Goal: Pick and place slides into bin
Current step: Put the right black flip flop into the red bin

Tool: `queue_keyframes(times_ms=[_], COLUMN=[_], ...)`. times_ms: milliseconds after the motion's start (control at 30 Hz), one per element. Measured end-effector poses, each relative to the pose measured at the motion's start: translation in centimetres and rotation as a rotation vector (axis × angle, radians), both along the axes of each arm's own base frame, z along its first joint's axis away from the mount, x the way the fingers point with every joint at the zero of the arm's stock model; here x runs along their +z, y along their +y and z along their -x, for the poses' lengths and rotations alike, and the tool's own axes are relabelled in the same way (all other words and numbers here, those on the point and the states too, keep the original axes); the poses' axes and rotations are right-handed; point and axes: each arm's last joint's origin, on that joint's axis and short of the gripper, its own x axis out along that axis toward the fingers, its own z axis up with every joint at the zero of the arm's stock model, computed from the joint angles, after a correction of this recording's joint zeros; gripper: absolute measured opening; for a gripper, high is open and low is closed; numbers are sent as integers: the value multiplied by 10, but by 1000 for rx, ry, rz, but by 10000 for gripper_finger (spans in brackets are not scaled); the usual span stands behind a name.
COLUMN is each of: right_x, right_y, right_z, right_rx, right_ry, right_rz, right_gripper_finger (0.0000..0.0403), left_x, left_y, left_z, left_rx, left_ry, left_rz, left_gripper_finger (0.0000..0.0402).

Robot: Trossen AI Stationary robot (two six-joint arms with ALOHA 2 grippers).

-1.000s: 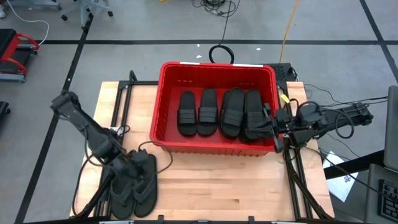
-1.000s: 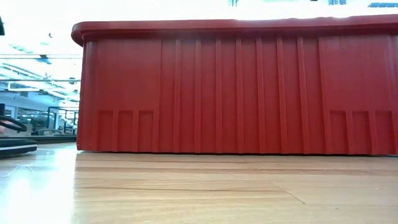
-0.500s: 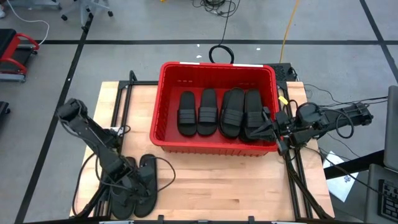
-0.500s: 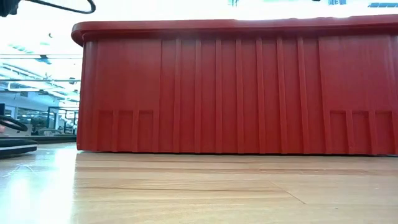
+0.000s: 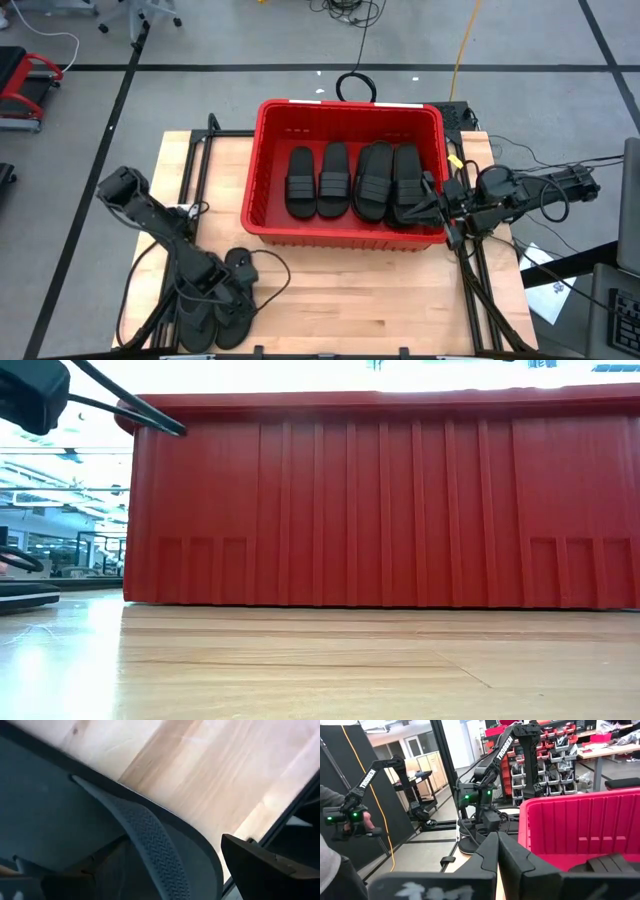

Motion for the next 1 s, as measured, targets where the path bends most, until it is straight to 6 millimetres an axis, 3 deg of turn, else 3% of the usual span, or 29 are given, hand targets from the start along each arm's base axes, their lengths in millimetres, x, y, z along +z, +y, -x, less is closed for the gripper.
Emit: queue_keyframes(times_ms=[100, 167, 367, 433, 1000], right_x=[0, 0, -1, -2, -2], right_y=[0, 0, 0, 0, 0], right_z=[0, 0, 0, 0, 0], right_rx=[0, 1, 2, 2, 4], right_ry=[-4, -7, -3, 3, 0], right_rz=[17, 34, 53, 55, 96], right_gripper_finger=[0, 0, 0, 0, 0], left_x=[1, 1, 1, 1, 24], left_y=[-1, -2, 0, 0, 3], left_z=[-2, -2, -2, -2, -1], left_rx=[-62, -110, -162, -172, -156], left_ry=[-4, -4, 4, -1, -139], left_rz=[28, 48, 53, 52, 83], left_gripper_finger=[285, 246, 54, 16, 2])
